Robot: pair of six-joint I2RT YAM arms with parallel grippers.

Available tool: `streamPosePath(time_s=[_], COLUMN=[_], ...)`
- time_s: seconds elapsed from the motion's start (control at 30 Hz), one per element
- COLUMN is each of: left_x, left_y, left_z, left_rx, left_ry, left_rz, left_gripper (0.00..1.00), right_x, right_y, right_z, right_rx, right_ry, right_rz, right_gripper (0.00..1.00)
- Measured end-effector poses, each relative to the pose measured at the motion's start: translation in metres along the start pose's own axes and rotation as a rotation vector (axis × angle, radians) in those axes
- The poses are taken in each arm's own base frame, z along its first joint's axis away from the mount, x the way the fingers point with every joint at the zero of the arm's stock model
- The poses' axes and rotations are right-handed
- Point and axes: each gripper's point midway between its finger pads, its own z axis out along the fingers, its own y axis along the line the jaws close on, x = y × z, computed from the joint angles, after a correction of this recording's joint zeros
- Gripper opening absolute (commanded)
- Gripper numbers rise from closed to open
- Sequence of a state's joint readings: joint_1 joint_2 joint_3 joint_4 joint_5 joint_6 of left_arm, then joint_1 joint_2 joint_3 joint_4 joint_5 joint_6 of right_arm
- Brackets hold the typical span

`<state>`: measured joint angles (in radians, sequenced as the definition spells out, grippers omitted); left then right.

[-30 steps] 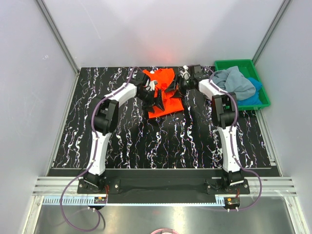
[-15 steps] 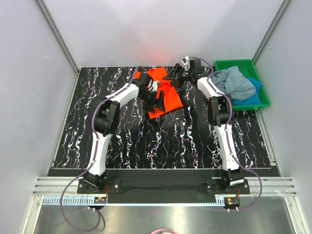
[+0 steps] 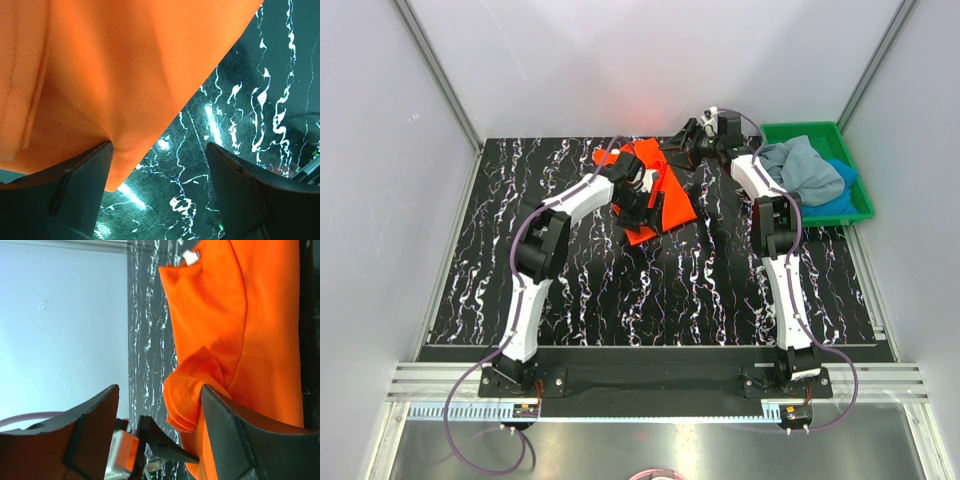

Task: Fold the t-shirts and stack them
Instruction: Fold the tshirt

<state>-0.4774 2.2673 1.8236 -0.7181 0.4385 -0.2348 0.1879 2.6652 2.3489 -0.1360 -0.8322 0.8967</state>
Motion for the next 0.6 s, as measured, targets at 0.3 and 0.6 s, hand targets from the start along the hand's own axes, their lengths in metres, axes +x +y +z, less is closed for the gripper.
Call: streamPosePath(time_s=[0.3,0.6], left_x=[0.012,0.021], left_y=[-0.005,0.005], left_z=[-0.001,-0.01], left_rx=[-0.027,-0.058], left_ry=[0.028,0.052], left_rz=[0.024,0.008], left_gripper=[0.84,0.84], right_x=[0.008,0.044], right_y=[0.028,0.048], right_z=[-0.021,-0.057], right_rx=[-0.018,0.006], right_ry=[0.02,0.124], right_rz=[-0.044,-0.088], right_gripper=[0.77,0.78])
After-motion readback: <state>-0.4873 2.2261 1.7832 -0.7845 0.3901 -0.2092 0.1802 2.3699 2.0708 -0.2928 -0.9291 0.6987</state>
